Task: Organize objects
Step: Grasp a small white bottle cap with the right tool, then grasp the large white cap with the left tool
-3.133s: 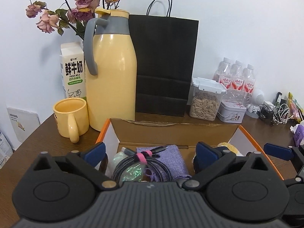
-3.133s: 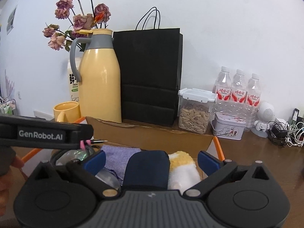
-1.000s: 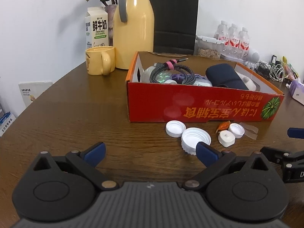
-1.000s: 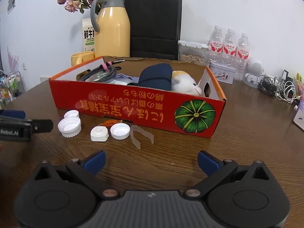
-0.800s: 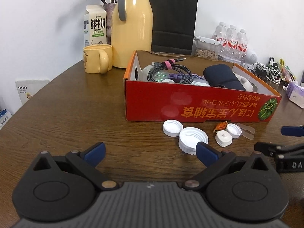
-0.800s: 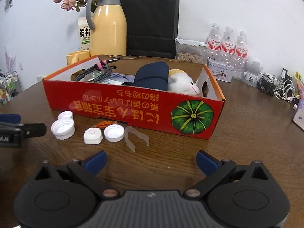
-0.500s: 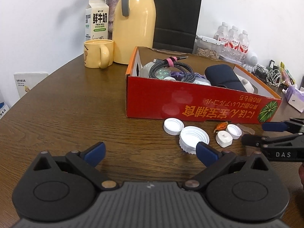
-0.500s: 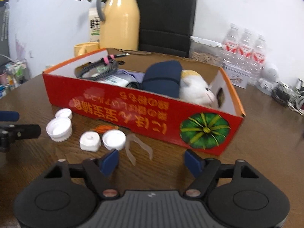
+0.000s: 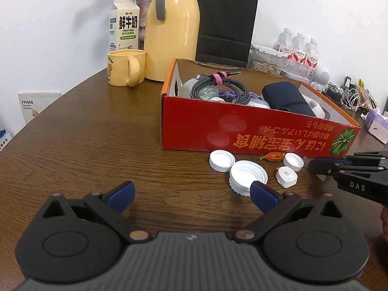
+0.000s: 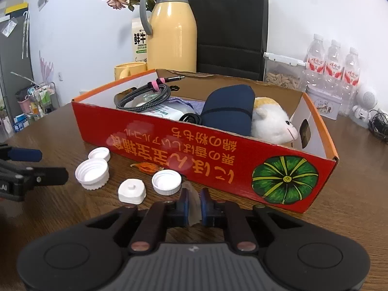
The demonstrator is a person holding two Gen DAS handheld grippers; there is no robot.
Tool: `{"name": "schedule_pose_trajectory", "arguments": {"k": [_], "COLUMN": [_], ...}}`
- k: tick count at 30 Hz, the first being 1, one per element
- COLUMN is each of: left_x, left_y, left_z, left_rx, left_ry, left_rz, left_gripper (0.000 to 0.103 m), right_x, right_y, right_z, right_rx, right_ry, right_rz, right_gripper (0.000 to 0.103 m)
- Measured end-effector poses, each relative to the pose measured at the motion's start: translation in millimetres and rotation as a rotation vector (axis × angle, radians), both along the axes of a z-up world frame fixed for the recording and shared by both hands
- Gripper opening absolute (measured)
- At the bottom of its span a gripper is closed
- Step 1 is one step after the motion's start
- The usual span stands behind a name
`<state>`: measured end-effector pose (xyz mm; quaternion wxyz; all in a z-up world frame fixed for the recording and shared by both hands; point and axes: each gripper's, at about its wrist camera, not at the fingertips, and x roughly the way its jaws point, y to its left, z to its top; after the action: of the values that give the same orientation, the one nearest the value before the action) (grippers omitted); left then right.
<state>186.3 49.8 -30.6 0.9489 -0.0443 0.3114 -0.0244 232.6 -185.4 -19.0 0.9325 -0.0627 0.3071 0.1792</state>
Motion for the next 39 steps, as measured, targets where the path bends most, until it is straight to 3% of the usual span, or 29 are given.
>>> {"name": "schedule_pose_trajectory", "arguments": {"k": [4,18,32,39], "left_x": [0,1,16,26], "left_y": [0,-1,-33,-42], "left_z": [0,-2,-5,-6], "left_rx": [0.004,0.014,0.075,0.09], "left_ry": [0.002,0.006,0.021,0.033], "left_rz": [0.004,0.011,-0.093,-0.086], "left_gripper": [0.103,0.103,0.103,0.089], "right_x": [-6,-45,-56,-56], "right_y": [0,-8,-7,-7], "right_z": [3,13,13,13], "right_rx": [0.007,0.04,0.049,0.048], "right_ry": [-0.027,-0.136,-0.145,-0.145], "right_rz": [-0.006,-0.069,-0.071,-0.068], "right_gripper": [0.003,0.002,0.002,0.002]}}
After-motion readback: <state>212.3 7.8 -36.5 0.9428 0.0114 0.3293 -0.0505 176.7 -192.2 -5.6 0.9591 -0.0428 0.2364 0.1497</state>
